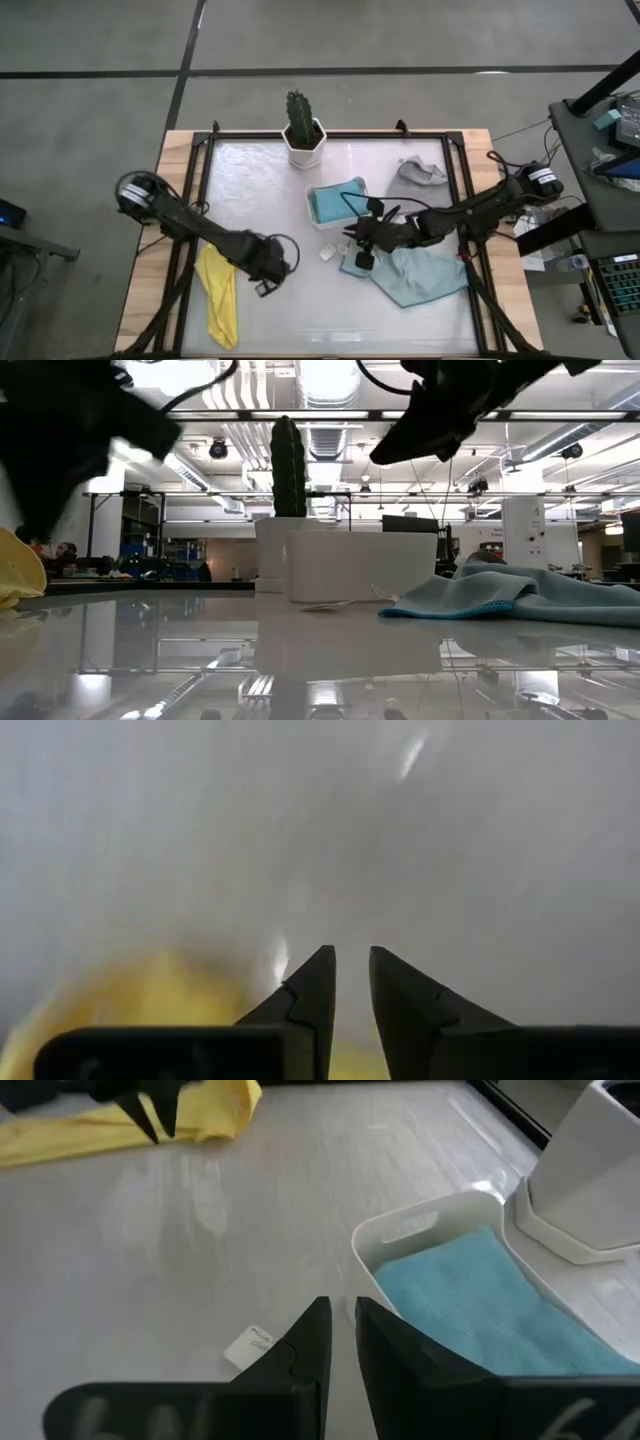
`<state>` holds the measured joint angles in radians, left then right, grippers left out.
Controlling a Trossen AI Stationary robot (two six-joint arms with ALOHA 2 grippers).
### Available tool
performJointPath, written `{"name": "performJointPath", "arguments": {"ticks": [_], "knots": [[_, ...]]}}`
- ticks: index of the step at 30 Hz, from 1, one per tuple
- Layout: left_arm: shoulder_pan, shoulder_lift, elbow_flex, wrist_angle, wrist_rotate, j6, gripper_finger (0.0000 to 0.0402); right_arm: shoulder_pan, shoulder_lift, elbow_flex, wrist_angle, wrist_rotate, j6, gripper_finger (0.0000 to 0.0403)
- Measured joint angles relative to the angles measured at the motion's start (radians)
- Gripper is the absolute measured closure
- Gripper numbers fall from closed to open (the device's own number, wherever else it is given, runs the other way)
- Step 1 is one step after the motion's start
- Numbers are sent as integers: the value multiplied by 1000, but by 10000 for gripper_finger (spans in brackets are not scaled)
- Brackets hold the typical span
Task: Fold microfiber towels
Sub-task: Fold the yellow towel
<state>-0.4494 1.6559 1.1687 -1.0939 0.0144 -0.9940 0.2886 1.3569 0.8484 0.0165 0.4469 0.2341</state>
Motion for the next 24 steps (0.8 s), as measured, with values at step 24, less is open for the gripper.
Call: {"name": "performJointPath", "arguments": {"ticks": [24], "knots": [[-11,66,-155,-70,48,-207,217,19,-14,-65,79,-35,21,360]]}}
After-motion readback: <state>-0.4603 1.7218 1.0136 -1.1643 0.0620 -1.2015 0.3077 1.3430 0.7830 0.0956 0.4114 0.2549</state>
